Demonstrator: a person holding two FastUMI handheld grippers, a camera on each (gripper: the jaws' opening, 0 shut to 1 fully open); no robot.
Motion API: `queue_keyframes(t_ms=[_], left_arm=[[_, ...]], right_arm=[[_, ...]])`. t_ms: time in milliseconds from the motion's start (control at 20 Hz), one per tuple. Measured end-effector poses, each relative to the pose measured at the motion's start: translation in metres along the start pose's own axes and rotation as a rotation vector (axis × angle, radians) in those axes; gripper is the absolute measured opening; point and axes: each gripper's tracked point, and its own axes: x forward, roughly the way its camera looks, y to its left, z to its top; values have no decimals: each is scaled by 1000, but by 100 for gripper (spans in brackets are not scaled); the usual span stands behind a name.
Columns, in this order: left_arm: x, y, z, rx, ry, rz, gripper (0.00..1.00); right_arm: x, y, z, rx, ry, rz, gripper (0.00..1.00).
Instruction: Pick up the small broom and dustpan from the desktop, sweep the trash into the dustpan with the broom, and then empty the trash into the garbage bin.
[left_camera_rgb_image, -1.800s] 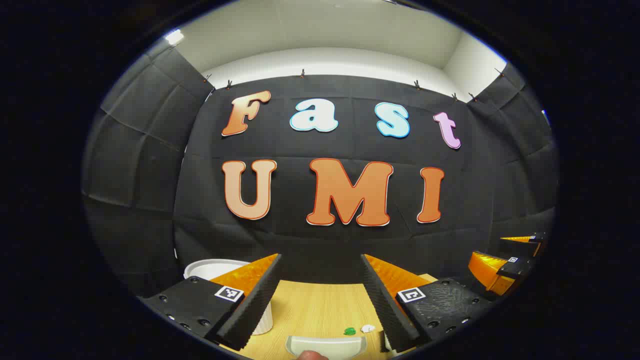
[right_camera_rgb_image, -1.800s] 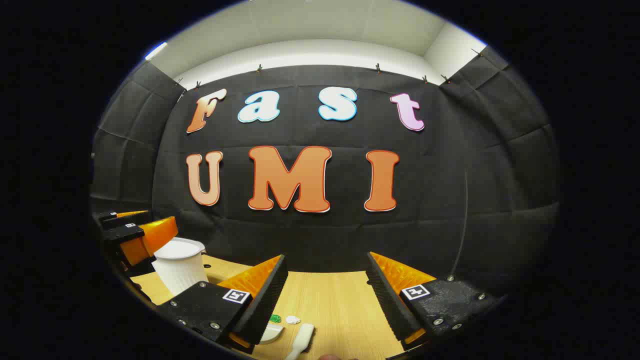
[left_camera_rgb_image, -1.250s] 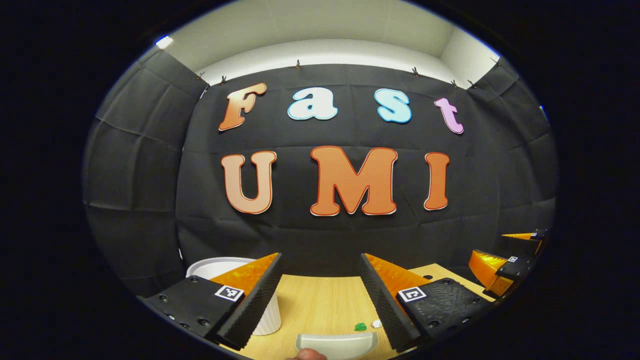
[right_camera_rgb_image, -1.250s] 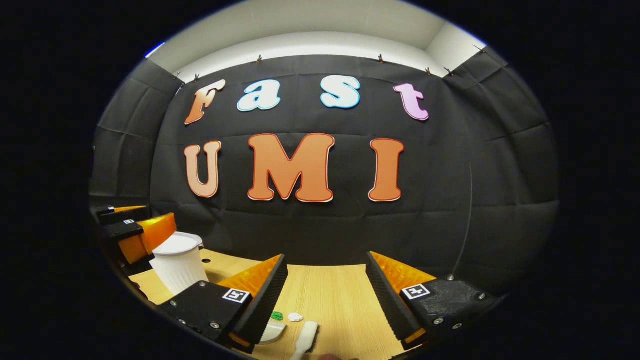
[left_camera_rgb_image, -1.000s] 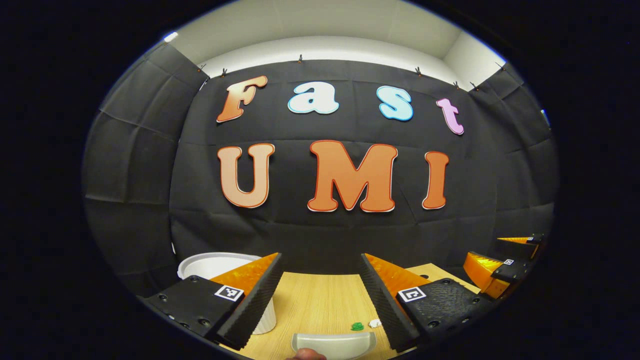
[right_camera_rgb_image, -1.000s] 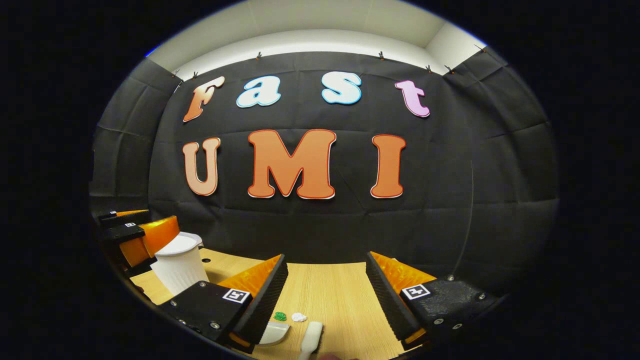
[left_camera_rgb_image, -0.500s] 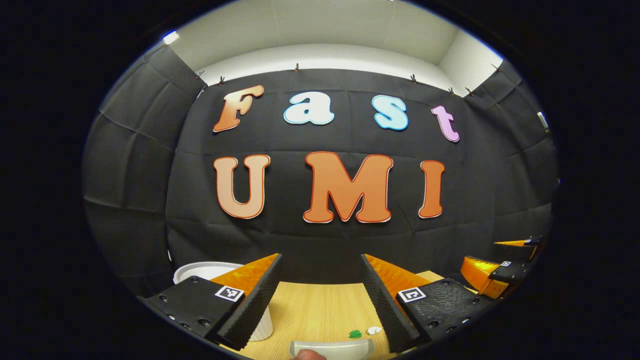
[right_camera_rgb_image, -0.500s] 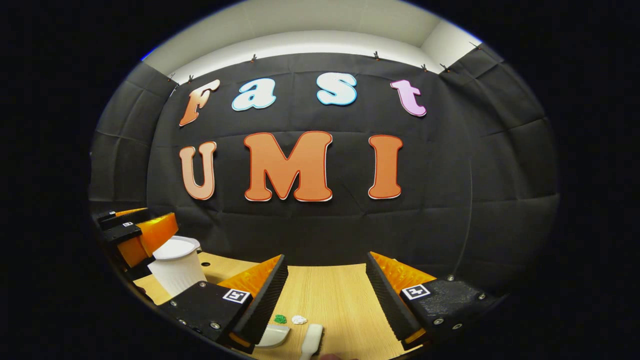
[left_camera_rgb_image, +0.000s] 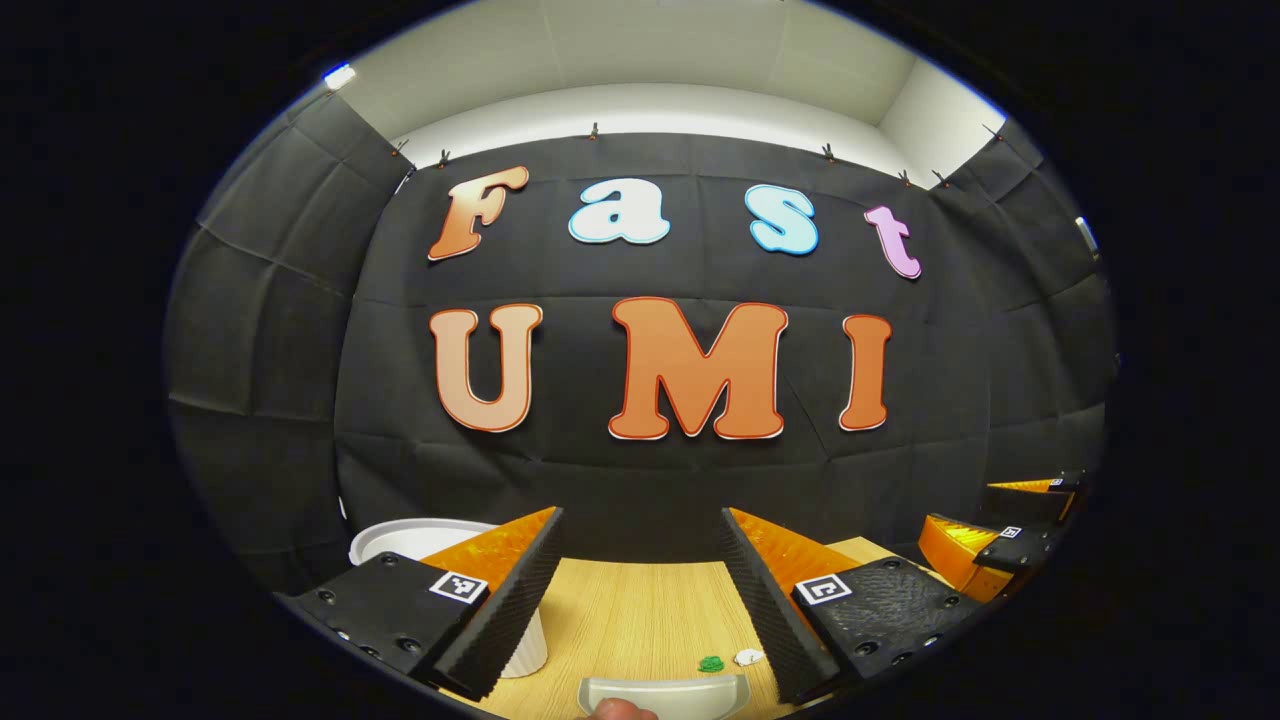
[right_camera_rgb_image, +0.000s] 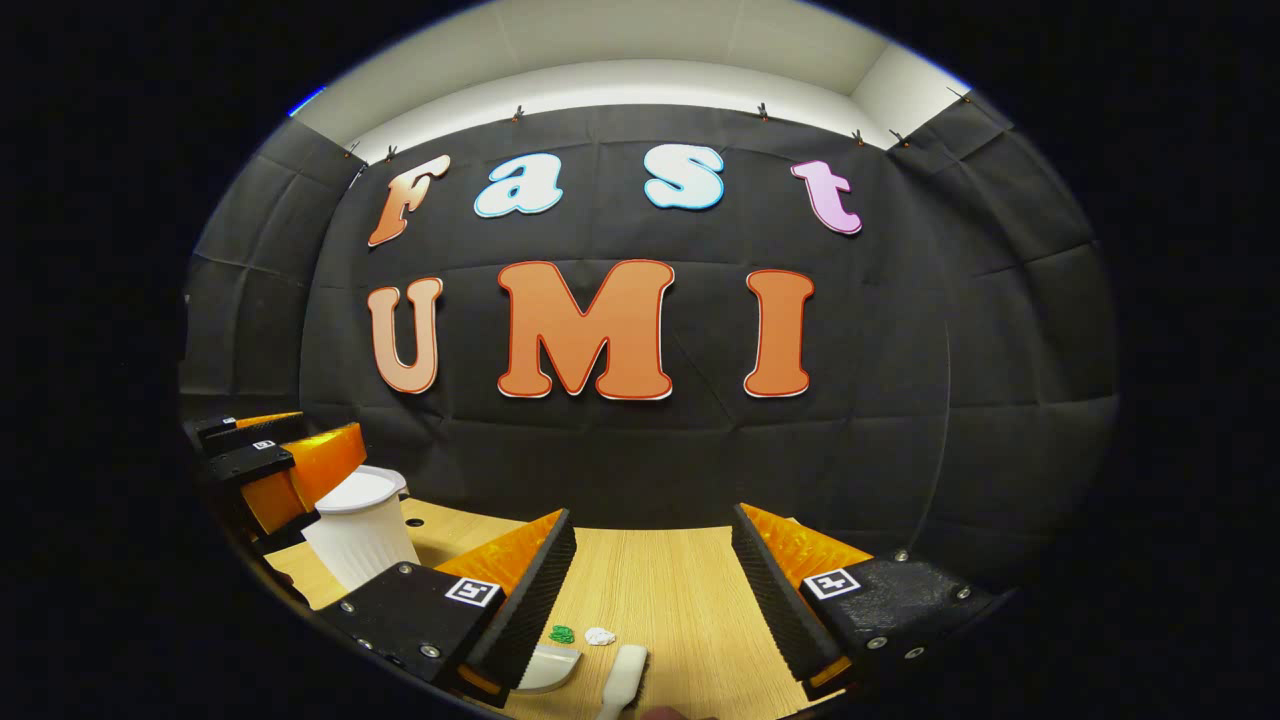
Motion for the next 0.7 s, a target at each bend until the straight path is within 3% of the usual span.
queue_keyframes(t_ms=[700], left_arm=[[6,1,-17,-6,49,-2,96]], right_arm=[[3,3,-4,-19,16,-5,94]])
